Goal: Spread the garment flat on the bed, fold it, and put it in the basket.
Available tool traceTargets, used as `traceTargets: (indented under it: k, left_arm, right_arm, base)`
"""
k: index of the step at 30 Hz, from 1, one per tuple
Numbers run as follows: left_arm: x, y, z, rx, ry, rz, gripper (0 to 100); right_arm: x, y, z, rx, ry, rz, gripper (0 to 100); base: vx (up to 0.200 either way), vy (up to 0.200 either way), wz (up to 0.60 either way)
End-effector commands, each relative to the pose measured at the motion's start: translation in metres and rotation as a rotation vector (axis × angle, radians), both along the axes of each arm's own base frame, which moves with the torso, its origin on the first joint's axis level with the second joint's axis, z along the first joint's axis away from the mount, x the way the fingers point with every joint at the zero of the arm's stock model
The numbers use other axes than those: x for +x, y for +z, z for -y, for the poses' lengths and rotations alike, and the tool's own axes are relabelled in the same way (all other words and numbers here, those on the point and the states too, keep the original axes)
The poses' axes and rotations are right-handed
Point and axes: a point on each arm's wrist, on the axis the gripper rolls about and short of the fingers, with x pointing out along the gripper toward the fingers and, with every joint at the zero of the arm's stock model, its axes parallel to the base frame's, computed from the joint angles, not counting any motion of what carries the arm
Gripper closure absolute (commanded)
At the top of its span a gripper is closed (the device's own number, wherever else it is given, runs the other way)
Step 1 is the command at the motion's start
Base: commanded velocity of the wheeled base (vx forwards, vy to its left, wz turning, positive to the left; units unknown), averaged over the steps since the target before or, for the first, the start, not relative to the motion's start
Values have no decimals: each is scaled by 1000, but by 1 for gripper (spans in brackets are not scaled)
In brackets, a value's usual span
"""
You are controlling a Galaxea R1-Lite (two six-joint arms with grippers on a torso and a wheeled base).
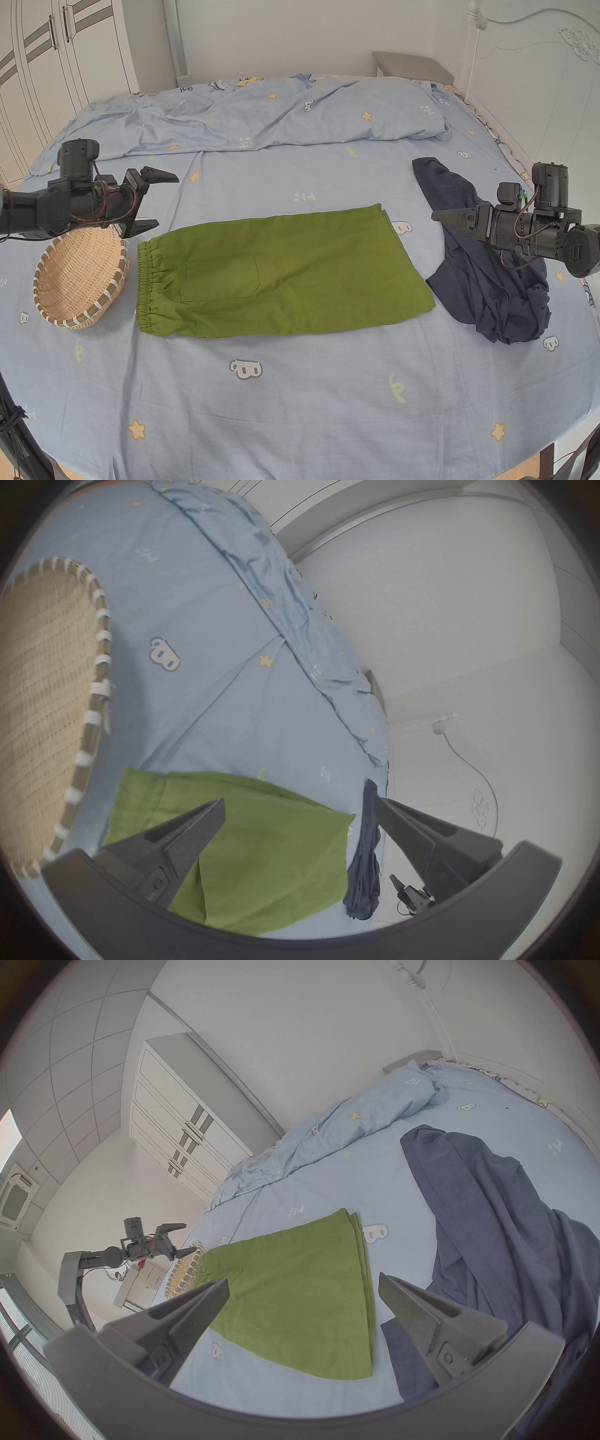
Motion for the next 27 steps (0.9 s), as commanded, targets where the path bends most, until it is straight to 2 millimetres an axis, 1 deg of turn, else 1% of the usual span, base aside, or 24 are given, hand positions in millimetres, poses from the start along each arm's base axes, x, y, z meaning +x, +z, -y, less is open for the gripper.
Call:
traceTargets:
  k: [1,2,3,4,8,11,13,14,15,16,19,20,21,22,23,27]
  left_arm:
    - [-83,43,3,8,-1,80,0]
    - [-92,38,3,9,-4,62,0]
    - [-92,36,3,8,-4,56,0]
    - [-103,21,4,20,-14,19,0]
    - [-117,-29,3,98,-61,-63,0]
    - [-127,-53,2,141,-99,-94,0]
    - [-133,-63,-1,134,-118,-122,0]
    - [-133,-63,-1,134,-118,-122,0]
    - [-136,-67,-7,130,-126,-125,0]
    - [-136,-68,-8,130,-127,-125,0]
    - [-139,-74,-20,161,-148,-126,0]
    - [-137,-80,-24,172,-156,-144,0]
    - [-137,-80,-24,172,-156,-144,0]
    - [-131,-97,-28,189,-181,-188,0]
    - [-129,-103,-29,195,-189,-199,0]
    - [-120,-116,-30,194,-201,-233,0]
  right_arm:
    - [-11,11,0,5,6,31,0]
    - [-13,14,0,5,6,35,0]
    - [-13,14,0,5,6,35,0]
    - [-17,16,0,7,13,40,0]
    - [-21,19,0,20,42,45,0]
    - [-22,19,0,21,45,47,0]
    - [-22,19,0,20,47,46,0]
    - [-22,19,0,20,47,46,0]
    - [-23,19,-1,21,48,45,0]
    - [-23,18,-1,20,48,44,0]
    - [-22,18,-1,20,48,44,0]
    - [-22,18,-1,20,50,44,0]
    - [-22,18,-1,20,50,44,0]
    - [-23,18,-2,20,51,43,0]
    - [-23,18,-2,20,51,43,0]
    - [-22,17,-2,18,53,41,0]
  base:
    - [0,0,0]
    - [0,0,0]
    - [0,0,0]
    - [0,0,0]
    - [0,0,0]
    - [0,0,0]
    - [0,0,0]
    - [0,0,0]
    - [0,0,0]
    - [0,0,0]
    - [0,0,0]
    - [0,0,0]
    - [0,0,0]
    - [0,0,0]
    - [0,0,0]
    - [0,0,0]
